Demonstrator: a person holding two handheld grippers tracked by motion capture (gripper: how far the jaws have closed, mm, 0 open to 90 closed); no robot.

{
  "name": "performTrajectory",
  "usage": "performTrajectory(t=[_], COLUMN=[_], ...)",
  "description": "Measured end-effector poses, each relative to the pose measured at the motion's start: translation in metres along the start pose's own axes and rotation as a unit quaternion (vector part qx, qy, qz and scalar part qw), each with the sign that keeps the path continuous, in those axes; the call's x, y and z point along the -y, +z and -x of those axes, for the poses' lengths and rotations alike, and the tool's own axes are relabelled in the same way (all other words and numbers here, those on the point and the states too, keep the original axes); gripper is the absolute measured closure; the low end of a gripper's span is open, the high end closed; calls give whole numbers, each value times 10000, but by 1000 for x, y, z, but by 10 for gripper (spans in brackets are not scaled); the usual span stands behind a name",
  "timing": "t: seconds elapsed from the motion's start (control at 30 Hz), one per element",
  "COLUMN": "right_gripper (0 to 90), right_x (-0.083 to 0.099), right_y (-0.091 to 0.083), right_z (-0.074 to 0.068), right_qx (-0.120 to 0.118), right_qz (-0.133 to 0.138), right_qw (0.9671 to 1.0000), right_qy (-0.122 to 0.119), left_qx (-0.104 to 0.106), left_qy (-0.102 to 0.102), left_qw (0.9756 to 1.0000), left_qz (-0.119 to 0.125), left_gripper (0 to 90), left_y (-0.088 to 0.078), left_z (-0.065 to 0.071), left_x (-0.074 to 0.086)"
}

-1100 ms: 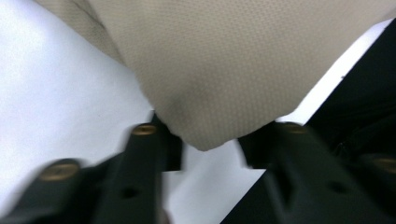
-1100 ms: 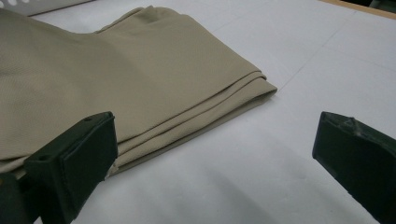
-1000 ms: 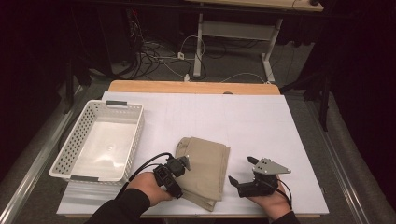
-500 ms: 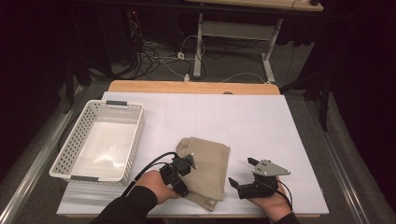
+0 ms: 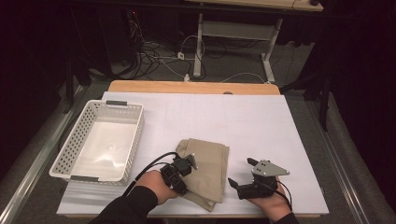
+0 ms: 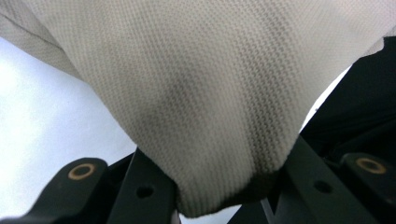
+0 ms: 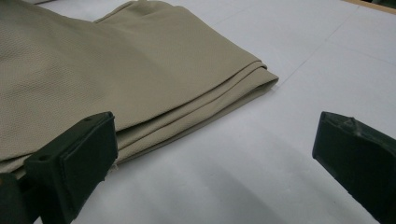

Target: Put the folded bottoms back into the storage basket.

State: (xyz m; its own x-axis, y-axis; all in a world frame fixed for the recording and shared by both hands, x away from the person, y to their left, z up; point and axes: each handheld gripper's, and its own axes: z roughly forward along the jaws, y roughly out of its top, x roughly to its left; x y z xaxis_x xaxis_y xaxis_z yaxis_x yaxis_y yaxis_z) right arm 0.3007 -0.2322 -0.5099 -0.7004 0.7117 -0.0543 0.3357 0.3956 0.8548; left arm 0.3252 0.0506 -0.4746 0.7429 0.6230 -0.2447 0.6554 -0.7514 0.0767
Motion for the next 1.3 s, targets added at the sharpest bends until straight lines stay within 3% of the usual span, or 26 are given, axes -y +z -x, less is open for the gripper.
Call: performTrajectory(t=[0.3,0.6,0.87,0.97,1.13,1.17,1.27,1.3], right_gripper=[6,7,33,68,215,275,299,312], right_x=[1,1,-6,-11,-23,-27,-33,-38], right_y=[-2,4,11,17,32,41,51,63], right_z=[1,-5,-8,-9,-6,-3,0,6], right_qx=[8,-131,-315,-260,-254,-173,-65,5], right_qz=[20,-31,33,-13,-106,-214,-353,-508], right_qw=[10000,9999,9990,9990,9975,9966,9958,9946], right_qy=[15,-7,321,361,655,773,844,909], left_qx=[-109,-209,-116,-109,-71,-73,-59,-49], left_qy=[-44,-125,-98,-76,-37,-30,-12,-9], left_qw=[9999,9997,9999,9999,10000,10000,10000,10000], left_qz=[40,77,75,40,49,51,53,67], left_gripper=[736,736,735,735,734,734,734,734], left_y=[-6,-14,-9,-8,-7,-6,-6,-6], left_z=[-4,-11,-15,-16,-17,-17,-18,-18], left_x=[6,24,35,34,34,34,34,34])
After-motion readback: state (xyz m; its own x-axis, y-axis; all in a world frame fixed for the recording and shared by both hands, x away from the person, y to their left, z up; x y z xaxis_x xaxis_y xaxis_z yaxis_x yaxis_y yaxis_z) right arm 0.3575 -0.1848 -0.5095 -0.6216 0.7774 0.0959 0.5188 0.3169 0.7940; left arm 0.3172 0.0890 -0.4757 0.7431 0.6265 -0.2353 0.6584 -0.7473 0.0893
